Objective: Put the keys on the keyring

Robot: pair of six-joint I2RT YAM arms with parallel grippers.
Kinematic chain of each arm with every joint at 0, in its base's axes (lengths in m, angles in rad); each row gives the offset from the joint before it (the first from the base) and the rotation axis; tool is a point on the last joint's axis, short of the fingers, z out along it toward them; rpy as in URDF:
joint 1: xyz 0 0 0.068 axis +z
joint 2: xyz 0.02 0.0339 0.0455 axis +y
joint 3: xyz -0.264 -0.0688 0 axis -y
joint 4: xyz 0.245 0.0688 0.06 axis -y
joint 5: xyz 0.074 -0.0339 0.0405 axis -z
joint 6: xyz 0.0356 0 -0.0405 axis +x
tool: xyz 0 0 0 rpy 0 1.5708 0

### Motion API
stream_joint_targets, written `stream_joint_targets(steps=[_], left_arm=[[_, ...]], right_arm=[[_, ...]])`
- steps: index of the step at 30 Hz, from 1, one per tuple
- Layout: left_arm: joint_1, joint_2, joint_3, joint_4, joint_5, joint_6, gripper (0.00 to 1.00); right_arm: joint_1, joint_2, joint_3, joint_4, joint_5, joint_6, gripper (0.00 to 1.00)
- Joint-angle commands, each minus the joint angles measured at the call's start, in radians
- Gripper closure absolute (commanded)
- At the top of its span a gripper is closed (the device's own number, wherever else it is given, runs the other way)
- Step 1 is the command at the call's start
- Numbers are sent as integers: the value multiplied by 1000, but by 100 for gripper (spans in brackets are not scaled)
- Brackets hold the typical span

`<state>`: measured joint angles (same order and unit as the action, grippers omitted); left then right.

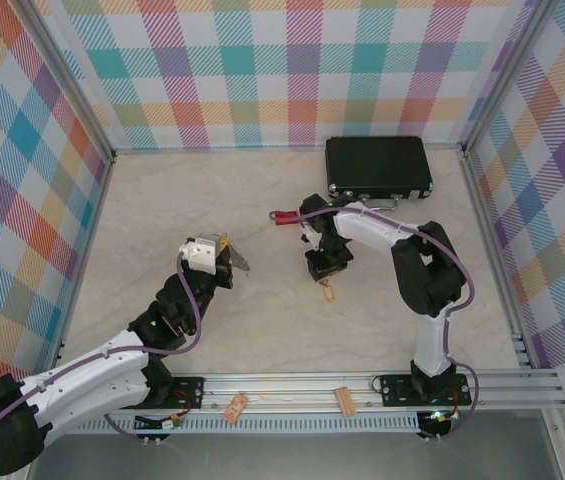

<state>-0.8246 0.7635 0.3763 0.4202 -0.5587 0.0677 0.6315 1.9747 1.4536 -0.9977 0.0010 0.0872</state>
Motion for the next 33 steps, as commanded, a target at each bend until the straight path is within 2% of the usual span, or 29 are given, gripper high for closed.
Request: stream_joint_targets(steps=[1, 10, 15, 27, 33], left_arm=[[-7, -8, -1, 34, 8, -5, 100], [-7, -7, -1, 34, 10, -7, 100], [-10, -6, 0, 33, 7, -6, 100], [-7, 14, 1, 41, 13, -8, 100], [-8, 28, 1, 51, 26, -15, 100]], right_arm=[[23, 40, 51, -89, 29, -29, 68], [32, 84, 85, -116, 44, -36, 72], [32, 43, 33, -62, 60, -28, 73], [33, -304, -337, 367, -25, -7, 67], [31, -514, -645, 773, -59, 69, 68]])
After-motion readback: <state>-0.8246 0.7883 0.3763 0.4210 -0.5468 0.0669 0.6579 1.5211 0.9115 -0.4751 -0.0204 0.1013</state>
